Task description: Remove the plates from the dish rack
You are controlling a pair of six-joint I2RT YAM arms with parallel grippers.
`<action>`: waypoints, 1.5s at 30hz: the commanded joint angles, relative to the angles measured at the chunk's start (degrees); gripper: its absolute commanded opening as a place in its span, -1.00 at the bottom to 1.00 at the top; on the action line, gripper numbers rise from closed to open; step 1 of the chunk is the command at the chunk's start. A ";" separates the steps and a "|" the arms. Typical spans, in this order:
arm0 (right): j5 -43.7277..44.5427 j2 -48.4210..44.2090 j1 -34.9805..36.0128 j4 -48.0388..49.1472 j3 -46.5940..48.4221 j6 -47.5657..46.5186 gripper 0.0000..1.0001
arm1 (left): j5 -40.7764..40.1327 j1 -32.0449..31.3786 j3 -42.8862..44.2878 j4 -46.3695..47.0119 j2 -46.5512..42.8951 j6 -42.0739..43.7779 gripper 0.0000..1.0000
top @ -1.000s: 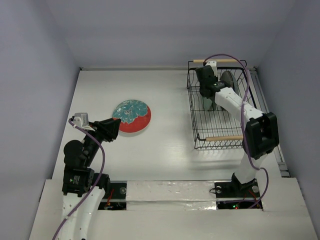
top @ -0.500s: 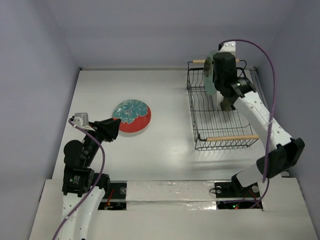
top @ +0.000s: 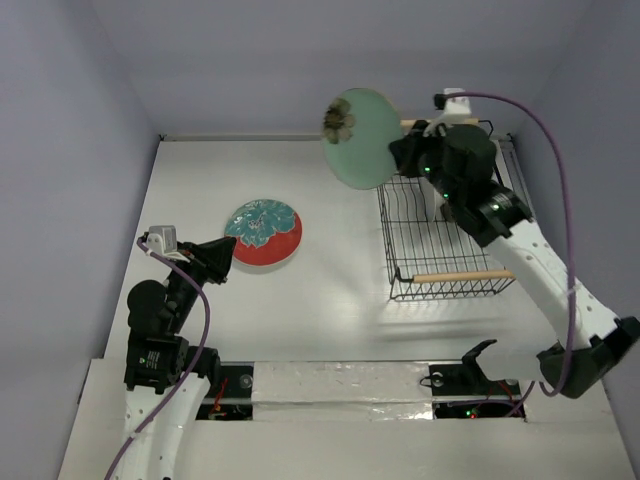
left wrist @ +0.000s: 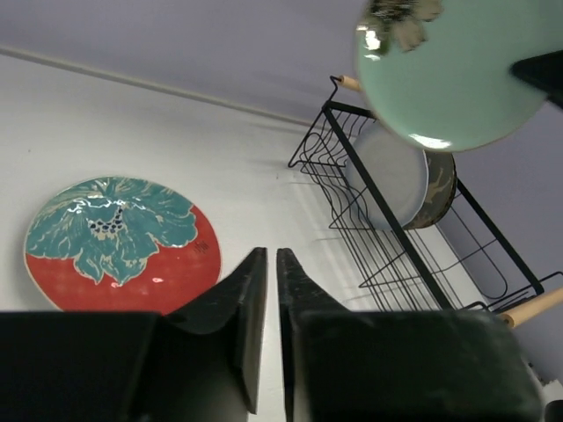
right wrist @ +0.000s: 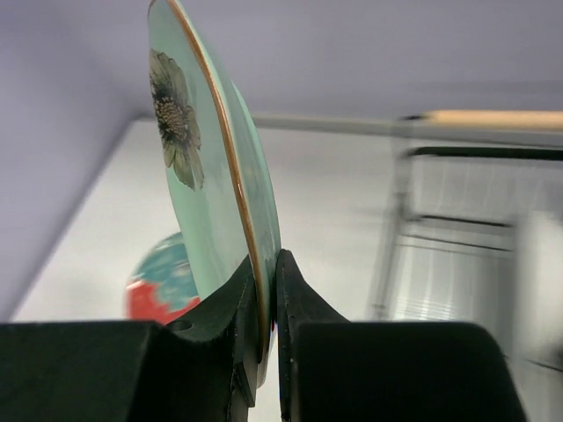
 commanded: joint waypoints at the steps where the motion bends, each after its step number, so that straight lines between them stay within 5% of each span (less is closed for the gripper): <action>1: -14.02 5.65 4.17 17.07 -1.32 9.27 -1.00 | -0.19 0.17 0.69 2.74 0.59 0.09 -0.89; 8: -19.39 18.22 6.02 25.26 -1.15 19.04 -1.00 | 0.16 0.70 0.78 2.83 1.39 0.18 -0.96; 15: -21.77 31.84 9.09 28.52 1.84 24.85 -1.00 | 0.25 0.70 0.77 2.66 1.21 0.17 -0.41; 32: -26.87 45.74 11.73 33.97 2.37 32.76 -0.87 | 0.69 0.70 0.60 3.01 0.77 0.18 -0.34; 39: -28.19 48.64 11.73 32.83 3.95 33.03 -0.55 | 0.69 0.70 0.69 2.92 0.60 0.18 -0.33; 45: -23.10 47.24 12.25 26.51 3.77 28.20 -0.09 | 0.69 0.70 0.60 2.92 0.51 0.09 -0.33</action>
